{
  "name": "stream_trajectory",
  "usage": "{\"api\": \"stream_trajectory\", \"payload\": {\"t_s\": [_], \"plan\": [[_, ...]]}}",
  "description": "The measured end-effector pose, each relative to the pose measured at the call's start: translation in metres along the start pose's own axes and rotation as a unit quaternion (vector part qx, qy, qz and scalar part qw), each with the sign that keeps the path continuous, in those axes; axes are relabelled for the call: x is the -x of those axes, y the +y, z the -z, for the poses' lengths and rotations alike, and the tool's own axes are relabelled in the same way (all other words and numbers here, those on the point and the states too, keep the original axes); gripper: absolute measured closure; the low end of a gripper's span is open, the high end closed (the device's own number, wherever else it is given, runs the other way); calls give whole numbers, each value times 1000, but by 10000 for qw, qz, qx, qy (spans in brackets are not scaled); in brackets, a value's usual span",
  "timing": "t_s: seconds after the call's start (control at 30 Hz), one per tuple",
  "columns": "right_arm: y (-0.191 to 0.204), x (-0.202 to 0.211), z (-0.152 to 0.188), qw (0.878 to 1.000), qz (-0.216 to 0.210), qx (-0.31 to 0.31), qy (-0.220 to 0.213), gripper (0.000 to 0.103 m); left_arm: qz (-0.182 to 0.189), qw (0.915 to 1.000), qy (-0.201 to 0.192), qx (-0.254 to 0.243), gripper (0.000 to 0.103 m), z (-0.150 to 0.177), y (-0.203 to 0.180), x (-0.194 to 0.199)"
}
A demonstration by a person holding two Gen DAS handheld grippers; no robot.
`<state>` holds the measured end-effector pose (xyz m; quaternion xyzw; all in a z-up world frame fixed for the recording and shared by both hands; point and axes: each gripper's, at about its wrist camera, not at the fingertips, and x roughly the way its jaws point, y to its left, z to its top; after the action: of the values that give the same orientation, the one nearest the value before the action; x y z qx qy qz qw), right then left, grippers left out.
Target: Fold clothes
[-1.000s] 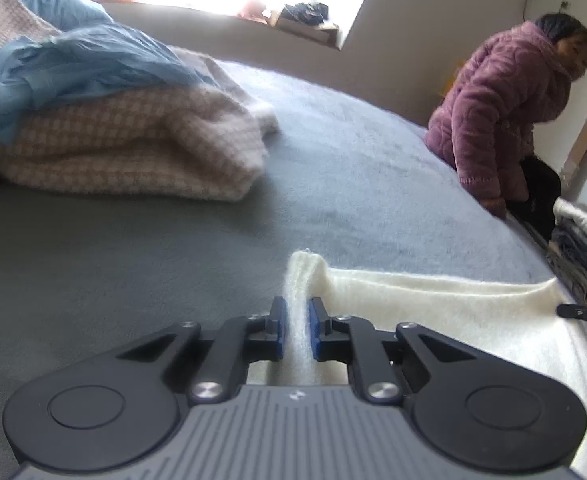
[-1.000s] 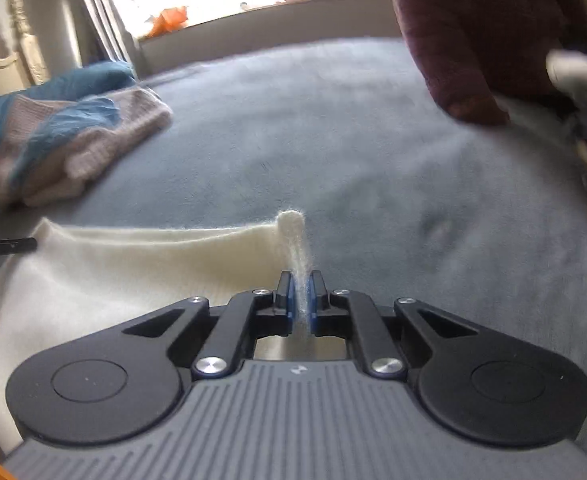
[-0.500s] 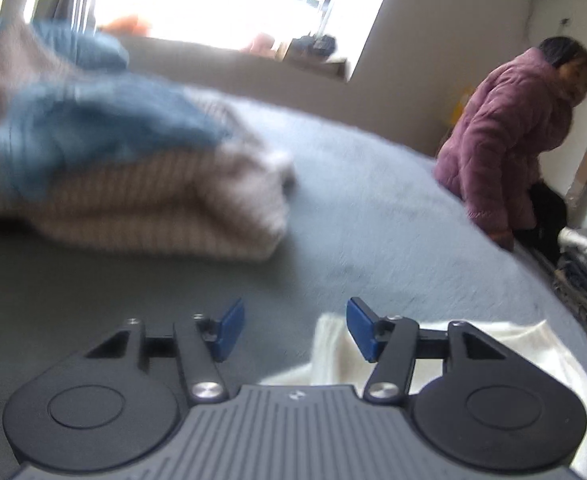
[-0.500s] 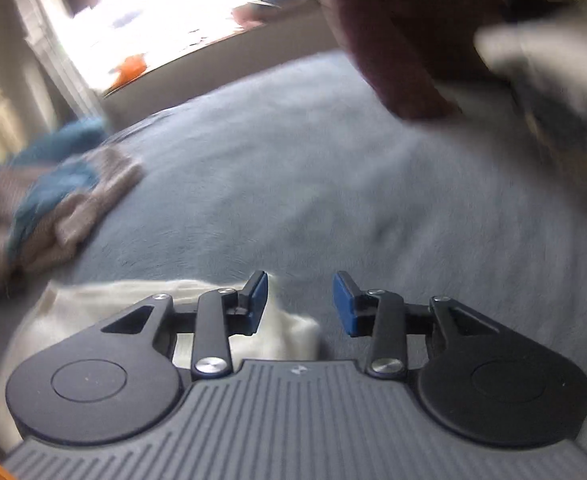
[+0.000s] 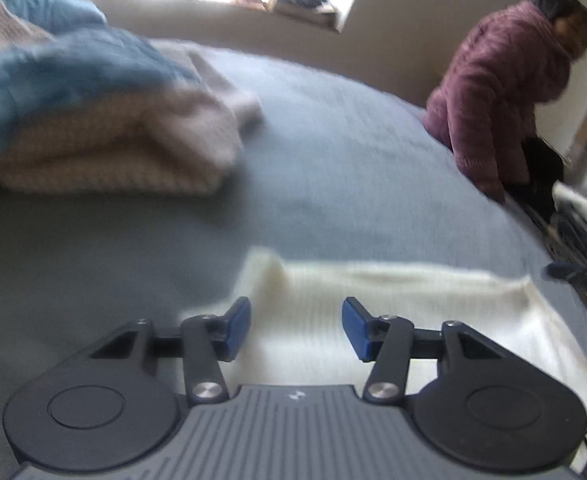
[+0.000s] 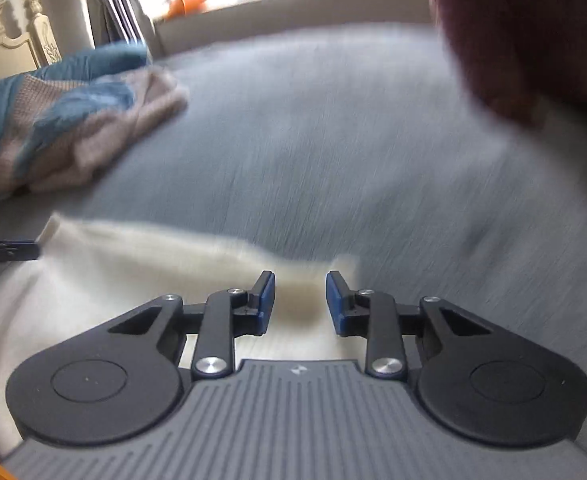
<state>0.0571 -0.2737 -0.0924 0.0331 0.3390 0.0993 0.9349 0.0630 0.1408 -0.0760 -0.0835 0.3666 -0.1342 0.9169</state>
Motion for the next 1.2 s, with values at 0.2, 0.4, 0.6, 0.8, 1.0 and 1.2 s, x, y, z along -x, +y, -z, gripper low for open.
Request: {"api": "stream_trajectory", "payload": {"t_s": [0.2,0.4,0.6,0.8,1.0,1.2], "plan": [[-9,94,-16,9934,-393,-460,-975,75,-29,9995,186,-270,42,20,-6,14],[19,109,39,9977,-652,203,-29,77,52,9973,405,-609,42,47,-12,32],[19,90,53,9964,-362,531,557,80,133,9935,624,-946,44,74,-19,50],[31,78,77,9818,-374,1315,1322,80,349,9817,870,-1659,38,110,-28,72],[37,55,123,9567,-452,2137,1922,78,435,9769,849,-1913,31,130,-27,74],[50,94,90,9531,-1002,2252,1757,80,349,9765,883,-1936,32,128,-25,85]]}}
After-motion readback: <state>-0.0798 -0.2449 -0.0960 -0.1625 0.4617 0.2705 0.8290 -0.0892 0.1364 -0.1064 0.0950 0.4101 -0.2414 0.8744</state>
